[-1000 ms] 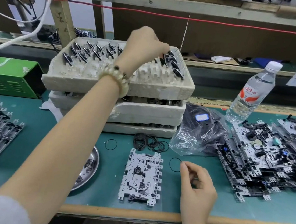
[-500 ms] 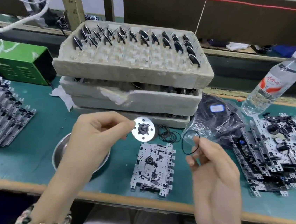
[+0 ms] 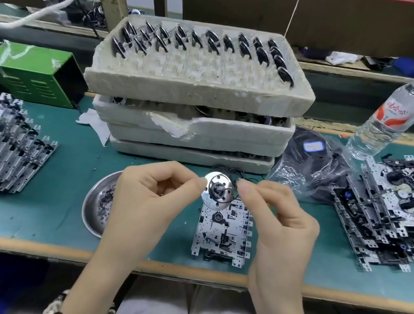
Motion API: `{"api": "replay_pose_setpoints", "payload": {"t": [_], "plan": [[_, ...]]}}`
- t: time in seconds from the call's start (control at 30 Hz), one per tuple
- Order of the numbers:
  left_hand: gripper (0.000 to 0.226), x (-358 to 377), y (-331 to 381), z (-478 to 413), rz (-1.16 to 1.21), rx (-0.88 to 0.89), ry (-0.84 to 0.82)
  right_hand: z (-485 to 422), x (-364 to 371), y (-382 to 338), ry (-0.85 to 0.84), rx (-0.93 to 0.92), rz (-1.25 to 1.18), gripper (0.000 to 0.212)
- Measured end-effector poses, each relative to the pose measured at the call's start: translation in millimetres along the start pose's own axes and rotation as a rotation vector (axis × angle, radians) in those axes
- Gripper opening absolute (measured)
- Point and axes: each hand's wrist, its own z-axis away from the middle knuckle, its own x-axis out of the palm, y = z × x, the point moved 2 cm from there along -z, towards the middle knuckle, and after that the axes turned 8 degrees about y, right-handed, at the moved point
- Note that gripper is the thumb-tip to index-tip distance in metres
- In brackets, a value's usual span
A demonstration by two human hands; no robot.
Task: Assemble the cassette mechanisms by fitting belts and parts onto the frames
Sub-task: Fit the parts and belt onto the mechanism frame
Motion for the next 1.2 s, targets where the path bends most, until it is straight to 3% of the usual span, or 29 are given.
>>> {"api": "replay_pose_setpoints", "payload": {"t": [0.1,0.2,0.33,0.4,0.47,0.53,0.67,0.77,0.9,1.03,1.2], "plan": [[0.014,0.3,-1.6,-0.5,0.057,-0.005,-0.034,-3.8,-6.4,1.2,0.021,-0.109,0.118,0.004],[0.016,0.0,-5.1,-0.4,0.085,0.013,-0.121,-8.9,-11.3,-1.8,-0.062,-0.091,0.155,0.004],[0.014,-7.1,-15.0,-2.7,0.026,0.087,-0.248,-22.7,-19.4,1.5,-0.437,0.318,0.077,0.027],[0.013,-7.7,-19.0,-1.4,-0.129,0.253,-0.251,-29.7,-21.9,4.2,-0.643,0.574,-0.069,0.046],[0.012,-2.9,-22.3,3.4,-0.273,0.495,-0.247,-37.1,-25.3,3.4,-0.769,0.678,-0.171,0.039],[0.011,2.5,-26.7,7.6,-0.386,0.727,-0.237,-42.6,-26.9,0.1,-0.844,0.632,-0.118,0.025],[0.005,7.3,-42.7,4.8,-0.643,1.259,-0.236,-51.5,-28.8,2.0,-0.848,0.432,0.246,0.027],[0.01,10.5,-52.4,-3.9,-0.751,1.46,-0.294,-60.3,-32.1,10.1,-0.814,0.323,0.385,0.03],[0.004,15.6,-64.0,-12.5,-0.874,1.55,-0.39,-70.7,-40.7,26.7,-0.759,0.254,0.49,0.035],[0.023,20.1,-71.7,-14.0,-0.927,1.548,-0.438,-72.4,-46.2,35.5,-0.745,0.246,0.526,0.036],[0.016,22.2,-77.6,-13.6,-0.963,1.546,-0.491,-70.5,-48.7,39.7,-0.718,0.264,0.555,0.038]]}}
